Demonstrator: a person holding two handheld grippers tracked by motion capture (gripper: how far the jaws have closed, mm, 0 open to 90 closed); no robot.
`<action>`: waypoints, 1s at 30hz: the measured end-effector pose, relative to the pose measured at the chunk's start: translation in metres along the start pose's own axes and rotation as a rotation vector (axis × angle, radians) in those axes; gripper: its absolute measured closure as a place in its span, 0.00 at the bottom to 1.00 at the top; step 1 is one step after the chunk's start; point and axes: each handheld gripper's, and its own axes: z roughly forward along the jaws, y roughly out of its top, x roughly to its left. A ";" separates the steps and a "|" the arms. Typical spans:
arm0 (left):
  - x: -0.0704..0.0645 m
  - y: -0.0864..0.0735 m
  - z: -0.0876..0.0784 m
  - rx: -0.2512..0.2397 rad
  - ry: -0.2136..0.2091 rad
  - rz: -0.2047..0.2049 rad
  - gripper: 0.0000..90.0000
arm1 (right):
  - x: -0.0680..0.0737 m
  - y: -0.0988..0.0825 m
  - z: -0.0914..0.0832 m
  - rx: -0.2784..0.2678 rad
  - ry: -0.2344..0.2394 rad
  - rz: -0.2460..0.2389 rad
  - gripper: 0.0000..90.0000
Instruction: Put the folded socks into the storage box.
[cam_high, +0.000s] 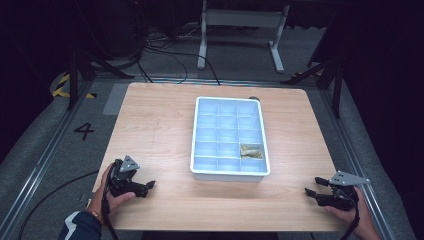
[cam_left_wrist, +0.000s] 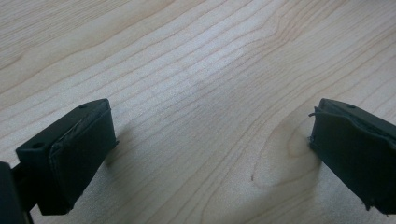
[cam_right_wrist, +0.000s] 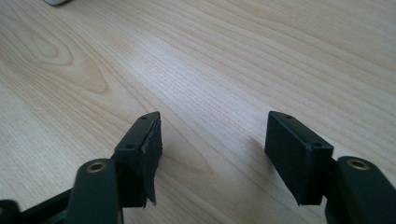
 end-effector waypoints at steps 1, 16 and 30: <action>0.000 0.000 0.000 0.000 0.000 0.001 0.00 | -0.001 -0.002 0.000 -0.009 0.003 0.014 0.40; 0.000 0.001 0.001 0.004 -0.003 -0.008 0.00 | -0.001 -0.005 0.000 -0.025 -0.015 0.030 0.35; 0.001 0.002 0.001 0.006 0.004 -0.006 0.00 | -0.001 -0.005 0.000 -0.024 -0.028 0.042 0.34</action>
